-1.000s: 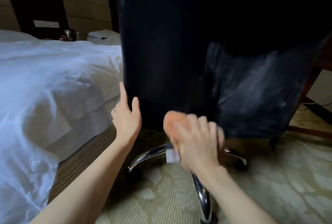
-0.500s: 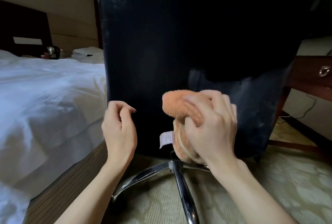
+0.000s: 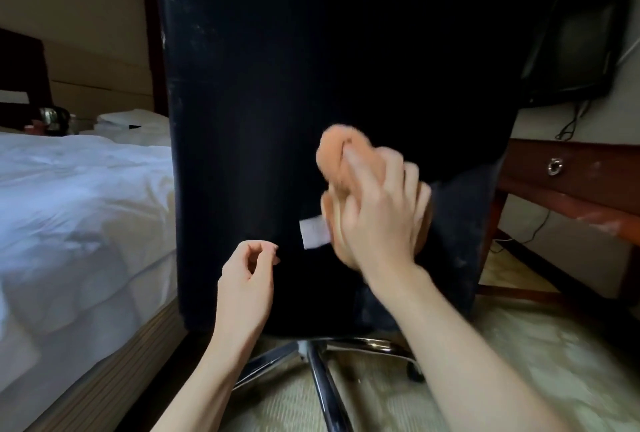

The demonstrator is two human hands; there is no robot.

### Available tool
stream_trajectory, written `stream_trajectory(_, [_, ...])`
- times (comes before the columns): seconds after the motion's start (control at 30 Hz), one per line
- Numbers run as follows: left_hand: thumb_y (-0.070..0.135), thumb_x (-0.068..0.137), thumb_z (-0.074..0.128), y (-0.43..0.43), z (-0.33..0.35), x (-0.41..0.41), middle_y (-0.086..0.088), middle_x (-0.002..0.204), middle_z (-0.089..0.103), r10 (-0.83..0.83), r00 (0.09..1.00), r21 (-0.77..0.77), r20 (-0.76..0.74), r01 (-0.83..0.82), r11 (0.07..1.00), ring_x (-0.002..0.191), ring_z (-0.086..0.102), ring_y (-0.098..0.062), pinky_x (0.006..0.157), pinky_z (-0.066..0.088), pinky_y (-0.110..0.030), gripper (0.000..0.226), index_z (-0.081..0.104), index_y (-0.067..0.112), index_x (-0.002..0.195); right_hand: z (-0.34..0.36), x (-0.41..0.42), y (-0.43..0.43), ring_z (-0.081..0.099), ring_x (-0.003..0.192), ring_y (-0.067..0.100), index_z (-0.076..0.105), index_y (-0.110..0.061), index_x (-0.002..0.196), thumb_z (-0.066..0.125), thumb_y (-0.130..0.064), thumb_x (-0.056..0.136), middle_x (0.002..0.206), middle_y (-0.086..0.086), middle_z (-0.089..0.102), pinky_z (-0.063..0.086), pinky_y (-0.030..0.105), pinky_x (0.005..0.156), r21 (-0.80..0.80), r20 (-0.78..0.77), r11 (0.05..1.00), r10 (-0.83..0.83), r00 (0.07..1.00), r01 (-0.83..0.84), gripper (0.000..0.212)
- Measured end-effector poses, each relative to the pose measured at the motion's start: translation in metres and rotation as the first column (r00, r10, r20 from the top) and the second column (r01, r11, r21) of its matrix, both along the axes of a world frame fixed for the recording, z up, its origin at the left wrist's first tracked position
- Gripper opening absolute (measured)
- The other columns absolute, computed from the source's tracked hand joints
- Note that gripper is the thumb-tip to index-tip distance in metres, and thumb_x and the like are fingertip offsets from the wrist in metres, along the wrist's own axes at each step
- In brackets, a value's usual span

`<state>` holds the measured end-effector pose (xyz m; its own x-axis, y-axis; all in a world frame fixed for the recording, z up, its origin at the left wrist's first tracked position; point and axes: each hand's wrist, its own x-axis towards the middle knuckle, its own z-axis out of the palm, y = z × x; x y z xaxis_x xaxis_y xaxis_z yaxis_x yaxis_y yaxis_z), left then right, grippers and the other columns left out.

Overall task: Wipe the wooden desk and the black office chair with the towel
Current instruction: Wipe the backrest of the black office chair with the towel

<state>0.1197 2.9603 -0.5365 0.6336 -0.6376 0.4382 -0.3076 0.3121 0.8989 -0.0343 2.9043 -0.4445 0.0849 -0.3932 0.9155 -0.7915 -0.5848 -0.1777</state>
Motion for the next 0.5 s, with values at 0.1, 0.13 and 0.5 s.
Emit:
stream_trajectory(0.1, [0.025, 0.103, 0.056, 0.001, 0.0, 0.003, 0.01, 0.09, 0.072, -0.036, 0.999, -0.006, -0.034, 0.036, 0.999, 0.086, 0.066, -0.008, 0.089, 0.054, -0.038, 0.017, 0.071, 0.03, 0.097, -0.097, -0.006, 0.005, 0.052, 0.108, 0.032, 0.063, -0.036, 0.133, 0.042, -0.043, 0.085, 0.133, 0.004, 0.053, 0.045, 0.048, 0.087, 0.124, -0.087, 0.992, -0.003, 0.996, 0.014, 0.053])
stream_trajectory(0.13, [0.025, 0.103, 0.055, 0.001, -0.001, 0.004, 0.009, 0.091, 0.072, -0.04, 0.999, -0.006, -0.031, 0.04, 0.999, 0.086, 0.066, -0.007, 0.089, 0.055, -0.038, 0.017, 0.071, 0.03, 0.098, -0.127, -0.008, 0.007, 0.053, 0.105, 0.03, 0.062, -0.037, 0.133, 0.045, -0.042, 0.084, 0.131, 0.002, 0.053, 0.045, 0.046, 0.083, 0.167, -0.145, 0.985, -0.006, 0.989, 0.031, 0.052])
stream_trajectory(0.5, [0.026, 0.102, 0.057, -0.002, 0.0, 0.001, 0.008, 0.099, 0.07, -0.003, 1.0, 0.024, 0.018, 0.003, 1.0, 0.095, 0.066, -0.013, 0.094, 0.056, -0.043, 0.01, 0.066, 0.03, 0.101, -0.123, -0.033, 0.007, 0.056, 0.098, 0.026, 0.074, -0.032, 0.119, 0.048, -0.027, 0.076, 0.116, 0.001, 0.062, 0.041, 0.038, 0.078, 0.07, 0.041, 0.987, 0.142, 0.989, -0.145, 0.05])
